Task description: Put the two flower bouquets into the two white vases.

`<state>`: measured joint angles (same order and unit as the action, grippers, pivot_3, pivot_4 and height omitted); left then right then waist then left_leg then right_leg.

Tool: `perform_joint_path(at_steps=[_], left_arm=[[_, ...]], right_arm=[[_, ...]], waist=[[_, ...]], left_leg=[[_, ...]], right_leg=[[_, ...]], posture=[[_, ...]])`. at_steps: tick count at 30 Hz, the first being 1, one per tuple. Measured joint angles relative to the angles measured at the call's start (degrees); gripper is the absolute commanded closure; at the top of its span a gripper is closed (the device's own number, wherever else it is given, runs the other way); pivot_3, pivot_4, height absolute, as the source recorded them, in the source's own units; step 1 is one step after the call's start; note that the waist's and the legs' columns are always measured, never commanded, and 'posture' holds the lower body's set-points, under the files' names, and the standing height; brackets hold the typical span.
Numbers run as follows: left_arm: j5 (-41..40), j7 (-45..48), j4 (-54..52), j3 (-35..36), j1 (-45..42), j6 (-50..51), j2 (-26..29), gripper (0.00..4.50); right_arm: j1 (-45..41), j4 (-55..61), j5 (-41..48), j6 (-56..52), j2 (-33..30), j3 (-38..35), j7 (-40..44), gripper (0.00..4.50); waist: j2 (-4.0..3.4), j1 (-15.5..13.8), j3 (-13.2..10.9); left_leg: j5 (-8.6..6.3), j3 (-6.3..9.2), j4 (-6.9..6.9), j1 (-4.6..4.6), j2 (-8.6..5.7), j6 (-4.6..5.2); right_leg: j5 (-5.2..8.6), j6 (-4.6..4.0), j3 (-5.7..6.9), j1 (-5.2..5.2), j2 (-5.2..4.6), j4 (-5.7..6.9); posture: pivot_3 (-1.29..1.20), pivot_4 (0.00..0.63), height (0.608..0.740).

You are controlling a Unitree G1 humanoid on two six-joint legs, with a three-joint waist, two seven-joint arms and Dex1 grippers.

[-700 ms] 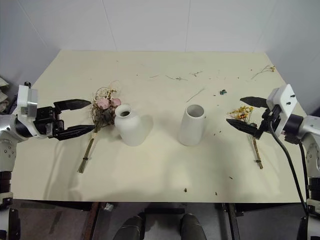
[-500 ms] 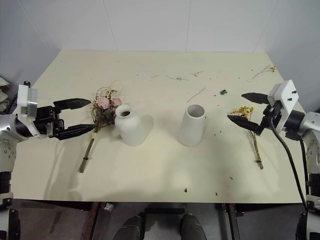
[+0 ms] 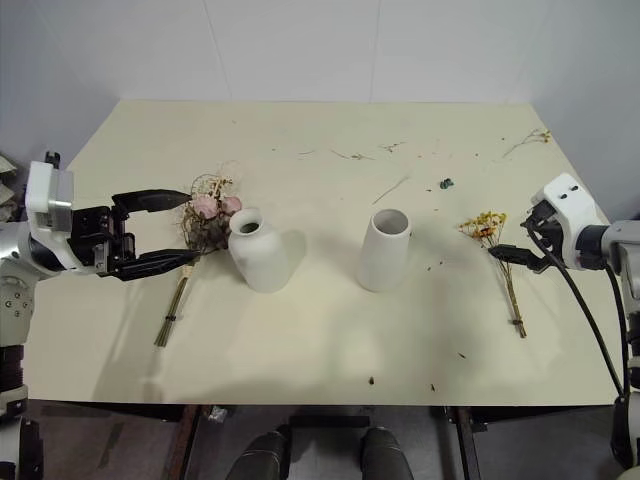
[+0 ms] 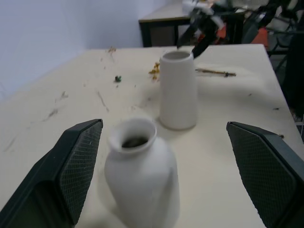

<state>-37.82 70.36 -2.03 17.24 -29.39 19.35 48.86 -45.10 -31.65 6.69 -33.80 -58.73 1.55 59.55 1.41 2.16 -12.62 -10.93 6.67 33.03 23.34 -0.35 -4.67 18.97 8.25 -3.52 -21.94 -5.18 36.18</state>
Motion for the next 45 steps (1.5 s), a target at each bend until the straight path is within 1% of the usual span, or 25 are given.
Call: perform_joint_path(at_steps=[6,9,12,15,20,22,23,26,27,30,32,34,37,39,41,43,45], left_arm=[[-2.8,-3.6,-6.3,1.0,0.8,2.7,-0.2,0.03],[-4.4,-4.9,-9.2,1.7,2.4,4.1,-0.4,0.03],[-5.0,-6.2,-10.8,1.9,3.1,4.9,-0.6,0.03],[-5.5,-7.3,-12.3,2.3,4.2,5.2,-0.7,0.00],[-6.1,-8.8,-13.8,3.2,5.7,5.8,-0.7,0.00],[-6.2,-9.0,-13.8,3.2,5.7,5.8,-0.7,0.00],[-6.2,-9.0,-13.8,3.2,5.7,5.8,-0.7,0.00],[-6.2,-8.9,-13.7,3.2,5.7,5.8,-0.7,0.00],[-6.2,-8.9,-13.5,3.0,5.4,5.8,-0.7,0.00],[-6.1,-8.5,-12.5,2.6,4.0,5.5,-0.8,0.00],[-5.7,-8.2,-10.5,1.9,2.5,4.8,-1.0,0.00],[-5.1,-8.0,-8.4,0.9,1.2,4.0,-2.0,0.00],[-4.0,-7.6,-5.8,-0.4,0.3,2.7,-3.2,0.00],[-2.7,-7.5,-2.6,-1.0,-1.1,1.4,-4.5,0.00],[-1.9,-7.4,-0.9,-2.1,-2.6,0.3,-5.8,0.00],[-1.1,-6.9,1.1,-2.6,-3.4,-0.6,-6.1,0.00],[-0.2,-6.4,3.7,-2.7,-4.3,-1.3,-6.1,0.00]], right_arm=[[-6.0,-11.4,-5.9,0.0,1.3,5.5,0.2,0.00],[-8.3,-16.4,-8.9,0.1,3.6,8.1,-0.2,0.00],[-11.2,-21.5,-10.4,1.0,5.6,8.8,-1.3,0.00],[-13.6,-25.2,-11.8,1.4,6.9,9.3,-1.4,0.57],[-15.8,-28.4,-13.6,2.1,8.7,10.4,0.2,2.27],[-16.1,-29.2,-13.9,2.7,9.1,10.5,0.6,2.87],[-16.2,-29.3,-13.9,2.8,9.3,10.5,0.8,3.27],[-16.1,-29.6,-14.0,3.6,9.4,10.4,1.0,4.24],[-15.9,-29.5,-14.0,4.0,9.3,10.3,1.1,4.47],[-14.7,-28.8,-13.1,5.0,8.2,8.4,2.1,4.47],[-13.9,-26.3,-10.4,5.0,7.5,4.7,2.5,4.47],[-13.7,-21.3,-7.4,4.2,7.4,0.2,1.2,4.47],[-12.9,-12.1,-2.3,4.0,8.3,-8.2,-4.4,4.47],[-11.9,-1.7,4.9,3.7,12.5,-17.8,-9.4,4.47],[-9.9,9.3,10.8,3.1,16.5,-23.3,-12.8,4.47],[-7.1,18.5,16.2,1.8,19.8,-26.2,-14.4,4.47],[-4.0,27.9,23.7,-1.4,24.0,-28.9,-15.7,4.47]], waist=[[0.00,0.3,0.0],[0.00,0.7,0.0],[0.00,1.1,0.0],[0.03,1.2,0.0],[0.08,1.2,0.0],[0.08,1.2,0.0],[0.08,1.2,0.0],[0.08,1.2,0.0],[0.08,1.1,0.0],[0.05,0.8,0.0],[-0.02,0.8,0.0],[-0.08,1.2,0.0],[-0.13,1.3,-0.1],[-0.13,1.2,-0.1],[-0.12,0.9,-0.1],[-0.12,0.8,-0.1],[-0.12,0.6,-0.1]], left_leg=[[-0.05,-0.05,0.00,0.05,0.01,-0.03],[-0.06,-0.05,0.02,0.05,0.01,-0.04],[-0.06,-0.06,0.09,0.03,0.04,-0.04],[-0.07,-0.07,0.15,-0.07,0.06,-0.05],[-0.09,-0.05,0.42,-0.11,0.12,-0.07],[-0.08,-0.06,0.51,-0.12,0.12,-0.08],[-0.08,-0.06,0.54,-0.12,0.12,-0.08],[-0.06,-0.08,0.64,-0.10,0.12,-0.08],[-0.05,-0.07,0.64,-0.10,0.12,-0.08],[-0.04,-0.07,0.62,-0.07,0.12,-0.08],[-0.05,-0.07,0.59,-0.05,0.12,-0.08],[-0.05,-0.09,0.50,-0.06,0.15,-0.07],[-0.06,-0.09,0.29,-0.06,0.26,-0.08],[-0.05,-0.08,0.20,-0.06,0.39,-0.09],[-0.05,-0.04,0.13,-0.03,0.45,-0.10],[-0.07,-0.04,0.13,0.00,0.44,-0.12],[-0.07,-0.04,0.14,0.07,0.43,-0.11]], right_leg=[[0.00,0.02,-0.03,-0.03,0.00,-0.06],[0.00,0.02,-0.04,-0.03,0.01,-0.08],[-0.01,0.04,-0.06,0.00,0.06,-0.03],[-0.02,0.04,-0.07,0.13,0.10,-0.03],[-0.17,0.06,-0.08,0.34,0.21,-0.11],[-0.31,0.10,-0.09,0.41,0.21,-0.20],[-0.38,0.14,-0.11,0.43,0.21,-0.23],[-0.48,0.16,-0.15,0.45,0.22,-0.23],[-0.48,0.15,-0.15,0.45,0.23,-0.23],[-0.48,0.16,-0.15,0.43,0.24,-0.23],[-0.49,0.17,-0.17,0.40,0.24,-0.24],[-0.49,0.18,-0.20,0.34,0.27,-0.23],[-0.45,0.12,-0.24,0.20,0.40,-0.21],[-0.42,0.06,-0.24,0.13,0.53,-0.18],[-0.39,0.03,-0.24,0.09,0.58,-0.18],[-0.37,0.04,-0.24,0.10,0.58,-0.21],[-0.37,0.04,-0.24,0.06,0.56,-0.22]], posture=[[0.00,0.150,0.740],[0.00,0.150,0.740],[0.00,0.150,0.740],[0.00,0.150,0.740],[0.00,0.150,0.740],[0.00,0.150,0.740],[0.00,0.150,0.740],[0.00,0.150,0.740],[0.00,0.150,0.740],[0.00,0.150,0.740],[0.00,0.150,0.740],[0.00,0.150,0.740],[0.00,0.150,0.740],[0.00,0.150,0.740],[0.00,0.150,0.740],[0.00,0.150,0.740],[0.00,0.150,0.740]])
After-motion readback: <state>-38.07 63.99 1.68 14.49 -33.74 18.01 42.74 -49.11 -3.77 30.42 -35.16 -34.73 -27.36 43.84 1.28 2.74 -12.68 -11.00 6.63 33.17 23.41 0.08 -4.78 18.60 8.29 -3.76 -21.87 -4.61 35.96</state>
